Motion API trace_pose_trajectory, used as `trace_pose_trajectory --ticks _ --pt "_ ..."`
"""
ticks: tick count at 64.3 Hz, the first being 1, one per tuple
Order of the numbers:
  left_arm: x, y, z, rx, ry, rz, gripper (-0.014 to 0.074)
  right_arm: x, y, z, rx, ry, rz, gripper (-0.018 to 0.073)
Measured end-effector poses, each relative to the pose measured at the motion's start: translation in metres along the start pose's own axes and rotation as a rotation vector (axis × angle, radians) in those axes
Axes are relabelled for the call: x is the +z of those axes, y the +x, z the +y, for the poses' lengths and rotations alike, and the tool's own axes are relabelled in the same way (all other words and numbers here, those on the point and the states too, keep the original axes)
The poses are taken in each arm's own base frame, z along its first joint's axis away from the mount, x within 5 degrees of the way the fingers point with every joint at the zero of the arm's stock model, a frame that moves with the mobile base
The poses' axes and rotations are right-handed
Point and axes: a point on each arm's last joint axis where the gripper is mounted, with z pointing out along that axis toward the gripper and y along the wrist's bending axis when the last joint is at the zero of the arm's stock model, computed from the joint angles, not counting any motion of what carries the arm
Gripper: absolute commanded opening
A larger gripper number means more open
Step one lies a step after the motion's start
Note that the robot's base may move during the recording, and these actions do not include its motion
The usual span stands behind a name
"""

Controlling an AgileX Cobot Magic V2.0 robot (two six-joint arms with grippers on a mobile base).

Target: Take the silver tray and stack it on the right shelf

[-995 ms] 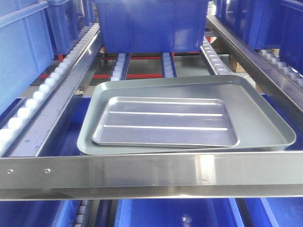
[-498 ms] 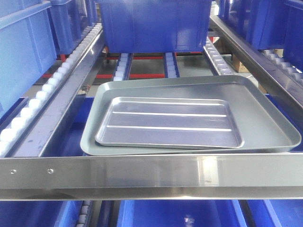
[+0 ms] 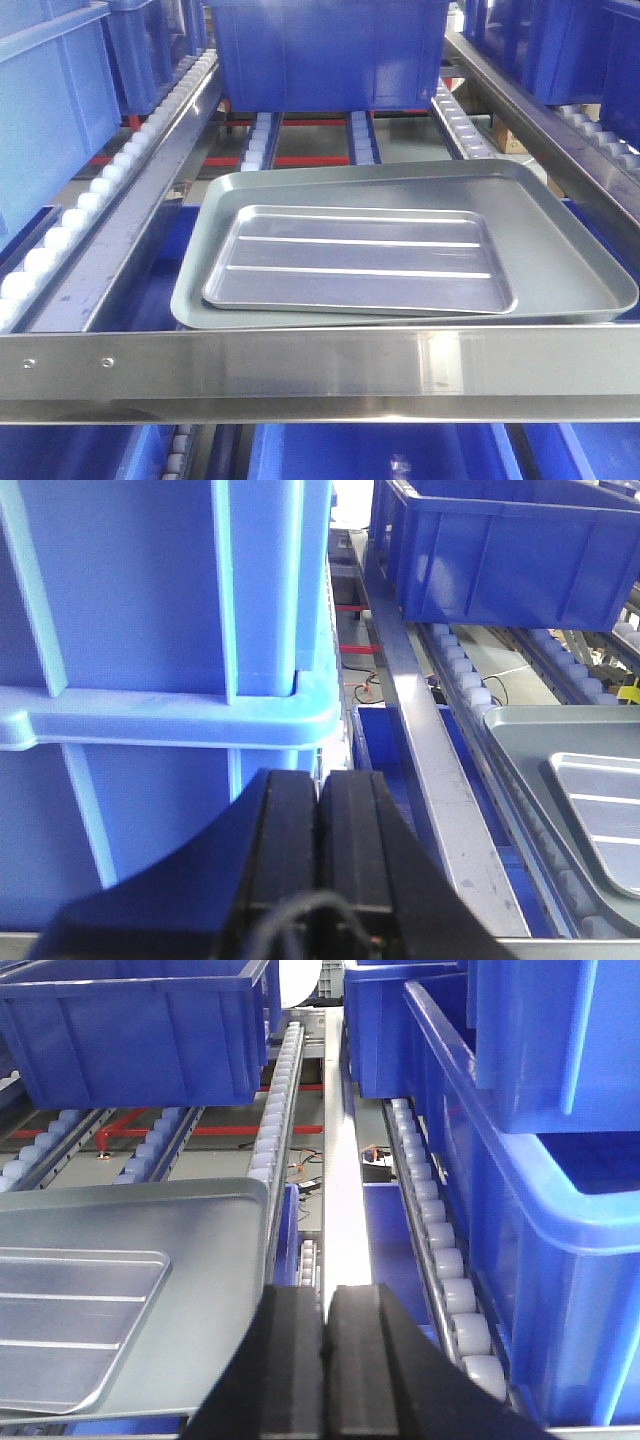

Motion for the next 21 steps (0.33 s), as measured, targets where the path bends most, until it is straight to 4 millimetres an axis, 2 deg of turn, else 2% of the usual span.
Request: trace_pose_trajectory --ticks 21 --pt "0.0 0.0 0.0 0.0 0.0 0.0 -0.0097 0.0 -0.0001 0.0 -0.001 0.0 -0.001 0.0053"
